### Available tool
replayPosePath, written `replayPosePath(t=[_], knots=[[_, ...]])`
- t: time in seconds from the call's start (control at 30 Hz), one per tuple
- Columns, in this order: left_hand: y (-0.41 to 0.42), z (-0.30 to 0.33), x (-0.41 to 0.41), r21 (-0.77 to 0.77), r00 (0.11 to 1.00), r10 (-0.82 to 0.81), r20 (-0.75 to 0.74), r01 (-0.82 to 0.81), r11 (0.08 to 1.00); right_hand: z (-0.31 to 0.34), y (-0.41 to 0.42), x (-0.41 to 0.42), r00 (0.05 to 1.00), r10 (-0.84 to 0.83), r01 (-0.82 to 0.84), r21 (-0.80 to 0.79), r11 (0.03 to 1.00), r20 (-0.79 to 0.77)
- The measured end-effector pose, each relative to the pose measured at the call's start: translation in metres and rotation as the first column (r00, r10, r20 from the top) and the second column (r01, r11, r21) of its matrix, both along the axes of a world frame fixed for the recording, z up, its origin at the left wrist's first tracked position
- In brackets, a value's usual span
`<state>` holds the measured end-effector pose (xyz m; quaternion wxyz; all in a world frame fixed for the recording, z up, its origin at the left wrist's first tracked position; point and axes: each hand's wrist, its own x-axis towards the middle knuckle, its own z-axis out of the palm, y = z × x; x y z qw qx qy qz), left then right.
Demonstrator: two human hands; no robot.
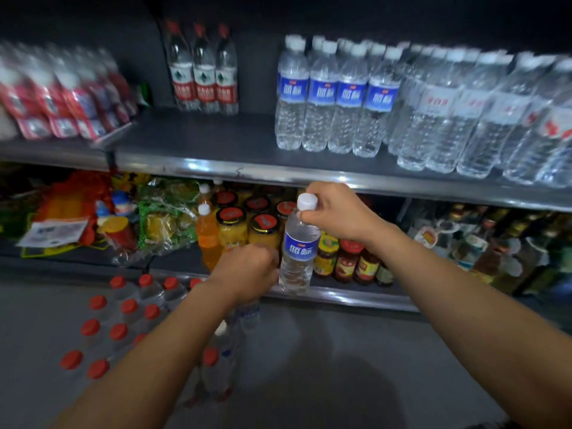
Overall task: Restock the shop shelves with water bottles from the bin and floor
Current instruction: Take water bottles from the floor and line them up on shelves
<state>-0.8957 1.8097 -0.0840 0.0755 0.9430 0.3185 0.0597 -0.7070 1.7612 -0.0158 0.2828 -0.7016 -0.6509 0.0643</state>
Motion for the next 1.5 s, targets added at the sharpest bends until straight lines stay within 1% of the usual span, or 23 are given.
replayPosePath(t=[0.1,0.27,0.43,0.53,0.6,0.77,0.97,1.17,1.5], knots=[[0.011,0.027,0.002,0.055,0.999,0.002,0.05,-0.004,0.998,0.033,0.007,0.007,0.999,-0.018,0.016,0.062,0.998,0.026],[0.037,0.068,0.006,0.127,0.995,-0.003,0.098,-0.009,0.992,0.091,0.03,0.014,1.0,0.001,0.002,0.155,0.988,-0.02],[0.068,0.105,0.019,0.205,0.986,-0.011,0.165,-0.024,0.978,0.143,0.067,0.026,0.997,-0.076,0.064,0.292,0.954,0.029],[0.087,0.118,0.031,0.212,0.974,-0.009,0.225,-0.04,0.976,0.161,0.093,0.035,0.992,-0.125,0.103,0.375,0.921,0.035],[0.1,0.121,0.039,0.223,0.971,-0.013,0.24,-0.042,0.974,0.167,0.111,0.042,0.987,-0.15,0.116,0.405,0.907,0.051],[0.129,0.113,0.049,0.211,0.967,-0.006,0.253,-0.049,0.976,0.169,0.149,0.059,0.986,-0.16,0.131,0.378,0.916,0.047],[0.147,0.095,0.049,0.17,0.975,0.023,0.219,-0.062,0.983,0.162,0.179,0.068,0.975,-0.188,0.142,0.321,0.937,0.119],[0.151,0.084,0.046,0.159,0.977,0.022,0.213,-0.057,0.986,0.165,0.191,0.079,0.977,-0.175,0.137,0.278,0.951,0.119],[0.147,0.081,0.044,0.175,0.972,0.001,0.234,-0.044,0.984,0.159,0.198,0.077,0.984,-0.145,0.11,0.288,0.951,0.1]])
